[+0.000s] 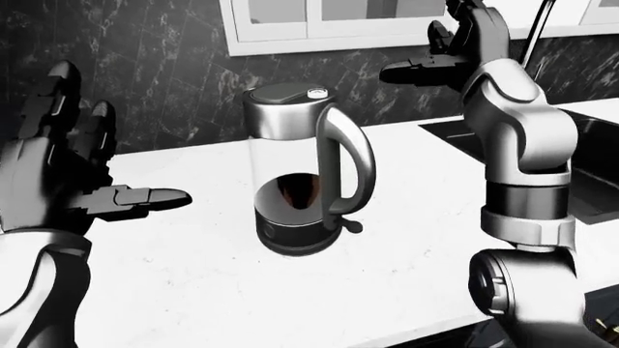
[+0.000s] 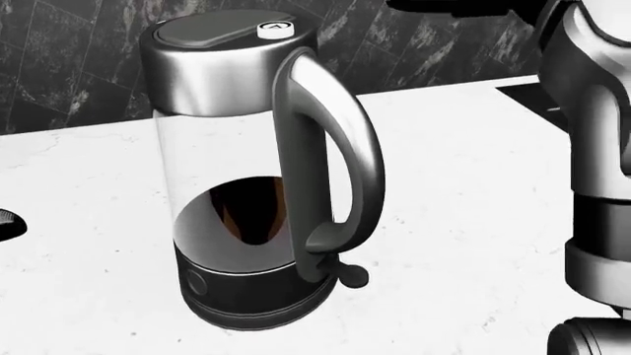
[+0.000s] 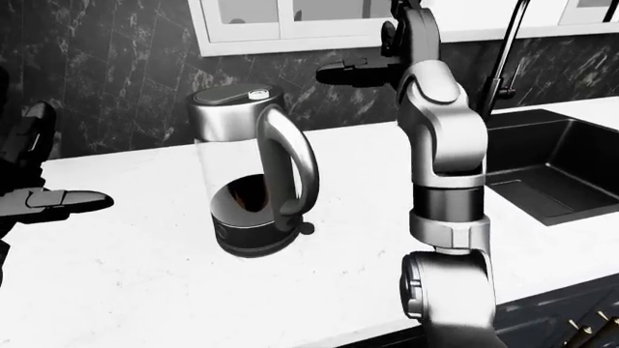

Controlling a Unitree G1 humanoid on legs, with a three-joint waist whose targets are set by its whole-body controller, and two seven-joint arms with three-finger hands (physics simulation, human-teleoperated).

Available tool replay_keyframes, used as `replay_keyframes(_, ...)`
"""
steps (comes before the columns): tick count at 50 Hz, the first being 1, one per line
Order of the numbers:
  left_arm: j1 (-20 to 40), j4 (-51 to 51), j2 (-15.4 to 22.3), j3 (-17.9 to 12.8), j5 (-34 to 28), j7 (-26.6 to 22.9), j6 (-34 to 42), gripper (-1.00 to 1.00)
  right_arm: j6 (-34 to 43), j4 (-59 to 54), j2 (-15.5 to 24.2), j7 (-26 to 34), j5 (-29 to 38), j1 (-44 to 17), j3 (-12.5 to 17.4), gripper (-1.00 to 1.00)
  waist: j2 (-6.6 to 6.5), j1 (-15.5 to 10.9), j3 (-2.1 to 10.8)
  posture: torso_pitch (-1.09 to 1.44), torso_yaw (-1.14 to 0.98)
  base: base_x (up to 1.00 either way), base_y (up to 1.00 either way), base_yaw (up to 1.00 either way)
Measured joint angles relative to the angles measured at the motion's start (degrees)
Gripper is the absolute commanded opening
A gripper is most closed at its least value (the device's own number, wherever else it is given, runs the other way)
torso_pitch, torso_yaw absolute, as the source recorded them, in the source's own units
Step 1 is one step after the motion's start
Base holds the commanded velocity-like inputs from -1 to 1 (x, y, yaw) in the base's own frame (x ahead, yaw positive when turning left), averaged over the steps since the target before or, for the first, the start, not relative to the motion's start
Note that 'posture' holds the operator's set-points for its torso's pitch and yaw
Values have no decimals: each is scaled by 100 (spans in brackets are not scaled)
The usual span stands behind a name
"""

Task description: Press the button to open the lid of the electric kettle.

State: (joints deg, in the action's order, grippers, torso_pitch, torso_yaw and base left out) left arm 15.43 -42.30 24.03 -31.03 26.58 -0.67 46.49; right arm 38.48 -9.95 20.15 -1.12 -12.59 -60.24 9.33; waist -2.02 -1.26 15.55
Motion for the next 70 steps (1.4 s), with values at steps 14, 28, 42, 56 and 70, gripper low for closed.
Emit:
replay_keyframes(14, 19, -7, 23, -19, 103, 72, 3, 100, -207, -412, -263, -151, 167, -471, -169, 100, -25, -4, -14, -40, 0, 0, 0, 0)
replay_keyframes(28, -8, 9, 27, -20, 117, 95, -47, 100, -325, -510, -457, -124, 367, -555, -278, 100, -44, -11, -18, -40, 0, 0, 0, 0)
replay_keyframes(42, -20, 6, 18, -27, 142, 92, -54, 100, -350, -457, -705, -242, 471, -722, -371, 100, -56, -7, -22, -40, 0, 0, 0, 0)
replay_keyframes(56, -19, 18, 30, -41, 171, 106, -52, 100, -273, -311, -897, -226, 569, -640, -471, 100, -66, -12, -31, -40, 0, 0, 0, 0)
replay_keyframes(70, -37, 0, 29, -52, 193, 114, -60, 100, -213, -279, -1015, -258, 549, -759, -490, 100, -73, -10, -22, -40, 0, 0, 0, 0)
